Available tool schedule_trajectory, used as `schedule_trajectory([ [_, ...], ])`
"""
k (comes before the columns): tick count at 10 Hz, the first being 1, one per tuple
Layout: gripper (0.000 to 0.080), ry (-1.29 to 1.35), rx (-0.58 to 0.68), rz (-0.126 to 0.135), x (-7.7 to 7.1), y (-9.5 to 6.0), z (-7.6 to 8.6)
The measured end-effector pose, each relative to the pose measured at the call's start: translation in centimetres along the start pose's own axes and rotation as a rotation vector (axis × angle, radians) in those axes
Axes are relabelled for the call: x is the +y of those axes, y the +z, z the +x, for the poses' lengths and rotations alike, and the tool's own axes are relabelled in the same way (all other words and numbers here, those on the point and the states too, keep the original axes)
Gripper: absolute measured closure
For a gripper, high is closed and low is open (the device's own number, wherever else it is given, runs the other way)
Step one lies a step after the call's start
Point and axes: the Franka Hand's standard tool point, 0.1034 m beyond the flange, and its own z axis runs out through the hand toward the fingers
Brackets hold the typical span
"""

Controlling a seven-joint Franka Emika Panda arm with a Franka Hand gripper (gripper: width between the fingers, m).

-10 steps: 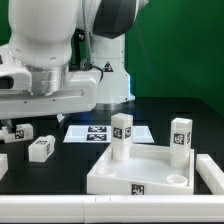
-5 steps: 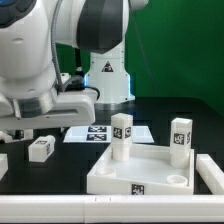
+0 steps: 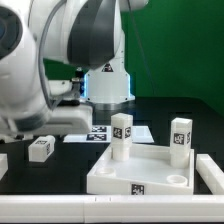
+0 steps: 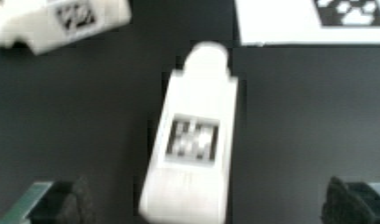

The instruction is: Assemble square table

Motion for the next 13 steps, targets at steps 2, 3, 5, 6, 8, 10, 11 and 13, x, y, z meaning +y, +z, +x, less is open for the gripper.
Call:
schedule_trajectory([
  [2, 0.015, -0.006, 0.002, -0.001, -0.2, 0.0, 0.0],
  [3, 0.015, 0.019, -0.028, 0.017, -0.1, 0.6, -0.4],
  [5, 0.015, 0.09, -0.125, 0.038, 1.2, 1.9, -0.1],
  [6, 0.015, 0.137, -0.149, 0.051, 0.8, 2.7, -0.1],
  [8, 0.015, 0.138, -0.162, 0.058, 0.6, 3.4, 0.0],
  [10, 0.017, 0.137, -0.163, 0.058, 0.5, 3.5, 0.0],
  [11, 0.0334, 0.137, -0.163, 0.058, 0.5, 3.5, 0.0],
  [13, 0.0519, 0.136, -0.164, 0.058, 0.5, 3.5, 0.0],
])
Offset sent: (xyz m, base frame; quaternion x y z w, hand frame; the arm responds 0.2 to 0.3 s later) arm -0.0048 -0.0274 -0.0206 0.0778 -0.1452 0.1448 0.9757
